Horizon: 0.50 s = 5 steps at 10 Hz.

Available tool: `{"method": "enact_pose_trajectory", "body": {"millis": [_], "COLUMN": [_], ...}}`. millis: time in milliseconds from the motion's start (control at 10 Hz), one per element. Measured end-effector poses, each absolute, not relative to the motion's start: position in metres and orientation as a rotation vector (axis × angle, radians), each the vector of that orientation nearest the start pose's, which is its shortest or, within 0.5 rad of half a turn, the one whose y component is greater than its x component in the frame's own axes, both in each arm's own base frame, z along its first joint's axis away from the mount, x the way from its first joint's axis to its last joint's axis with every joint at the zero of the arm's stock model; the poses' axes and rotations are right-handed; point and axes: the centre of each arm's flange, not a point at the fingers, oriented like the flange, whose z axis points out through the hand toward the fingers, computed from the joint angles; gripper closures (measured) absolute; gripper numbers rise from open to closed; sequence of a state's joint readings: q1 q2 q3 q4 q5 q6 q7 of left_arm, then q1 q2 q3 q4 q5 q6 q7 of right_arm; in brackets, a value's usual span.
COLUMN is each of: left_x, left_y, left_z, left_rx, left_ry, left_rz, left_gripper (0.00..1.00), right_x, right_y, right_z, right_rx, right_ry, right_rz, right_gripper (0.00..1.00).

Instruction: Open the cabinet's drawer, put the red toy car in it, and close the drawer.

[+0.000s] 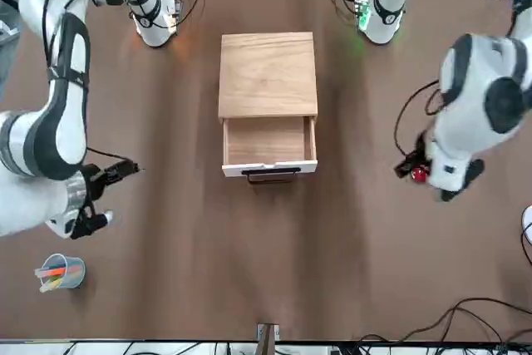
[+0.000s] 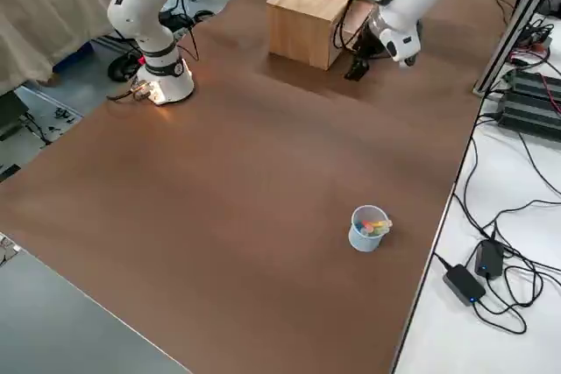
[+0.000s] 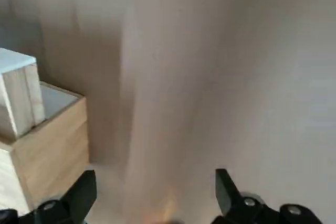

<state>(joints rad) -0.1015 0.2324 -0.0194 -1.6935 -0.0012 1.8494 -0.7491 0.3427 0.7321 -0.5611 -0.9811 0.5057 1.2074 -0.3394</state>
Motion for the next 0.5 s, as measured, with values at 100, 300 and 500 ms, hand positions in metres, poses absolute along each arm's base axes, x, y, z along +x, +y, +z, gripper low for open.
{"method": "enact_pose_trajectory", "body": {"millis": [100, 300, 500], "left_x": [0.606, 0.58, 0.565], "left_y": [-0.032, 0.03, 0.078], "left_z": [0.441, 0.406, 0.363], "left_rx": [-2.944, -2.883, -2.805], "left_ry": [-1.099, -1.292, -1.489], "left_rz": [0.088, 0.111, 0.168], "left_gripper": [0.0, 0.0, 0.0], "right_x": [0.687, 0.683, 0.681], "right_y": [0.029, 0.002, -0.013], "right_z": [0.462, 0.484, 0.496], "right_rx": [-2.869, -2.904, -2.918], "right_ry": [-0.319, -0.256, -0.222], "right_rz": [0.515, 0.47, 0.442], "right_gripper": [0.0, 0.0, 0.0]}}
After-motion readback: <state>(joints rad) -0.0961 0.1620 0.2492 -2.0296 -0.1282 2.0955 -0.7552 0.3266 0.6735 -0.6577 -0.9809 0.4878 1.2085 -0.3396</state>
